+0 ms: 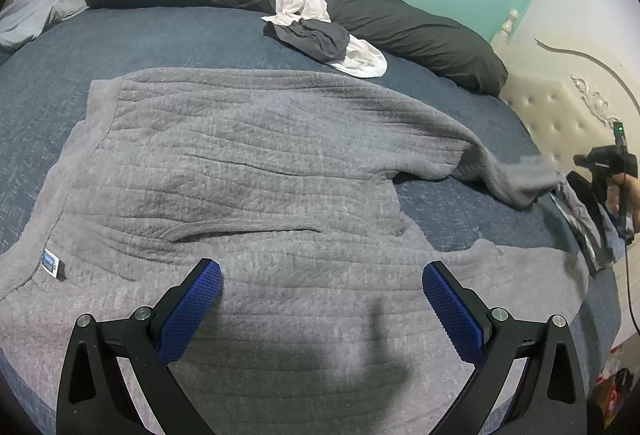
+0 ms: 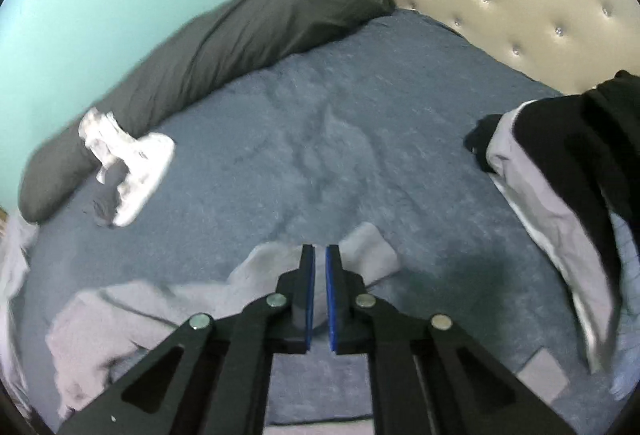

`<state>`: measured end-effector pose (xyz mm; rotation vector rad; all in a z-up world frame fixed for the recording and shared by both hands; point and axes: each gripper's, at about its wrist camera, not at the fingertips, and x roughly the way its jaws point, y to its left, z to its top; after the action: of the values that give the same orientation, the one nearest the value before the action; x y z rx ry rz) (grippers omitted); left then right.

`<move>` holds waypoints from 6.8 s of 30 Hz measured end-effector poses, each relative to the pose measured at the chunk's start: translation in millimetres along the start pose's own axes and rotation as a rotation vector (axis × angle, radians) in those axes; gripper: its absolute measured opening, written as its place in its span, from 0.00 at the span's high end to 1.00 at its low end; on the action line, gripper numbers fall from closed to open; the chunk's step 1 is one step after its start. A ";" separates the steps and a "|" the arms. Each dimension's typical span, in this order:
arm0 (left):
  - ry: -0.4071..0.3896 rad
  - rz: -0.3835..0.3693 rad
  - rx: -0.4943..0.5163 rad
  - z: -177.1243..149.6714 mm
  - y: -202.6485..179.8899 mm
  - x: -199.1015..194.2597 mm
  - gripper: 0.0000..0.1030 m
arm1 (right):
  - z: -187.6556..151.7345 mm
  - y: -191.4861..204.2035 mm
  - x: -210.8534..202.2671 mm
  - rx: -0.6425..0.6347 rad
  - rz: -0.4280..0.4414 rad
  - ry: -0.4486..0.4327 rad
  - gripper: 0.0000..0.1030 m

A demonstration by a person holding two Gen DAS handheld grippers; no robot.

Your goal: Fold clothes

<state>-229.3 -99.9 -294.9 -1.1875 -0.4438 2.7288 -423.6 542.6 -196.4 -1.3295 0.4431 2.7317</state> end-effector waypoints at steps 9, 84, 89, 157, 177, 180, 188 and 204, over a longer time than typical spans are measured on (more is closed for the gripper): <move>0.012 0.001 0.008 -2.6 -2.4 4.4 0.00 | -52.5 -19.5 54.9 0.047 0.032 0.152 0.55; 0.065 0.031 0.035 -13.1 1.6 30.1 0.00 | -5.5 -30.1 112.9 0.208 -0.012 -0.192 0.53; 0.066 0.021 0.039 -13.7 -3.0 29.9 0.00 | -30.3 -52.0 118.7 0.094 -0.049 -0.106 0.53; 0.047 -0.019 0.104 -12.3 -41.6 21.6 0.00 | 26.6 -66.6 41.4 -0.207 -0.433 -0.061 0.45; 0.032 -0.034 0.083 -8.6 -36.2 16.2 0.00 | -77.4 68.4 101.6 -0.676 0.084 0.176 0.48; 0.036 -0.034 0.083 -9.7 -35.9 17.4 0.00 | -75.1 63.7 118.3 -0.621 0.019 0.202 0.48; 0.045 -0.027 0.085 -12.3 -34.3 20.5 0.00 | -34.5 51.1 136.1 -0.470 -0.135 0.109 0.49; 0.049 -0.035 0.077 -13.6 -32.1 21.8 0.00 | 20.5 49.1 130.1 -0.177 -0.119 -0.031 0.51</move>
<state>-234.0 -61.4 -308.6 -1.2124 -0.3469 2.6555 -529.5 493.5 -274.9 -1.3021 0.1174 2.7413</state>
